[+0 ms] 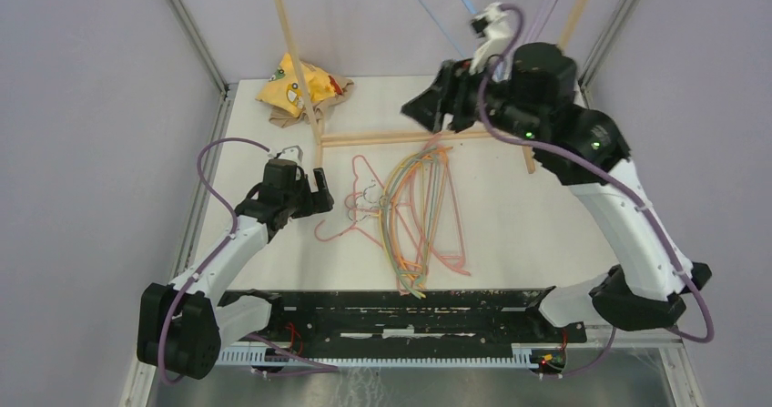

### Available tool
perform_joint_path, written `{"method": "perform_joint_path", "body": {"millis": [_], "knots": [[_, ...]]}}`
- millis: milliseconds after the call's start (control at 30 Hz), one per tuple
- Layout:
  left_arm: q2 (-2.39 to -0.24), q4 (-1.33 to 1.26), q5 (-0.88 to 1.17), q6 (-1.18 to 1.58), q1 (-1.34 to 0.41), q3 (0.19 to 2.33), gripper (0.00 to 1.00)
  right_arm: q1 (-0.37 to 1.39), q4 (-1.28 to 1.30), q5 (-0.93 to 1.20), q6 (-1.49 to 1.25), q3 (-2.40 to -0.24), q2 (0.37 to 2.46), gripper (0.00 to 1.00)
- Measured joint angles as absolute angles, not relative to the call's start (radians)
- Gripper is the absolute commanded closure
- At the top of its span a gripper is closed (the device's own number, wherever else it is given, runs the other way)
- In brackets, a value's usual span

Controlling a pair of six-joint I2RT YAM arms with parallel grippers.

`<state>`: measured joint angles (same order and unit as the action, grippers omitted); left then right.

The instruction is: Organize the hangers

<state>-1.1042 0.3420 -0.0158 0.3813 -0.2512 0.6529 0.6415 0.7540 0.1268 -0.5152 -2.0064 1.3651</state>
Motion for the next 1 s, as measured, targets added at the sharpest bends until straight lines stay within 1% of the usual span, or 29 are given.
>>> {"method": "perform_joint_path", "body": {"millis": [67, 133, 267, 400, 467, 567, 1000], "knots": [[-1.104, 0.342, -0.016, 0.381, -0.251, 0.653, 0.01, 0.727, 0.789, 0.143, -0.482, -1.99, 1.408, 0.41], [-1.104, 0.342, -0.017, 0.381, -0.251, 0.653, 0.01, 0.809, 0.819, 0.147, -0.449, -1.923, 1.456, 0.44], [-1.104, 0.341, -0.017, 0.381, -0.251, 0.653, 0.01, 0.928, 0.852, 0.12, -0.418, -1.695, 1.56, 0.45], [-1.104, 0.342, -0.018, 0.381, -0.251, 0.653, 0.01, 0.989, 0.847, 0.098, -0.434, -1.438, 1.641, 0.48], [-1.104, 0.342, -0.02, 0.381, -0.251, 0.653, 0.01, 0.996, 0.846, 0.095, -0.449, -1.365, 1.657, 0.5], [-1.104, 0.342, -0.021, 0.381, -0.251, 0.653, 0.01, 1.006, 0.829, 0.086, -0.467, -1.329, 1.685, 0.5], [-1.104, 0.342, -0.024, 0.381, -0.251, 0.653, 0.01, 1.028, 0.69, 0.047, -0.495, -1.345, 1.839, 0.5]]}}
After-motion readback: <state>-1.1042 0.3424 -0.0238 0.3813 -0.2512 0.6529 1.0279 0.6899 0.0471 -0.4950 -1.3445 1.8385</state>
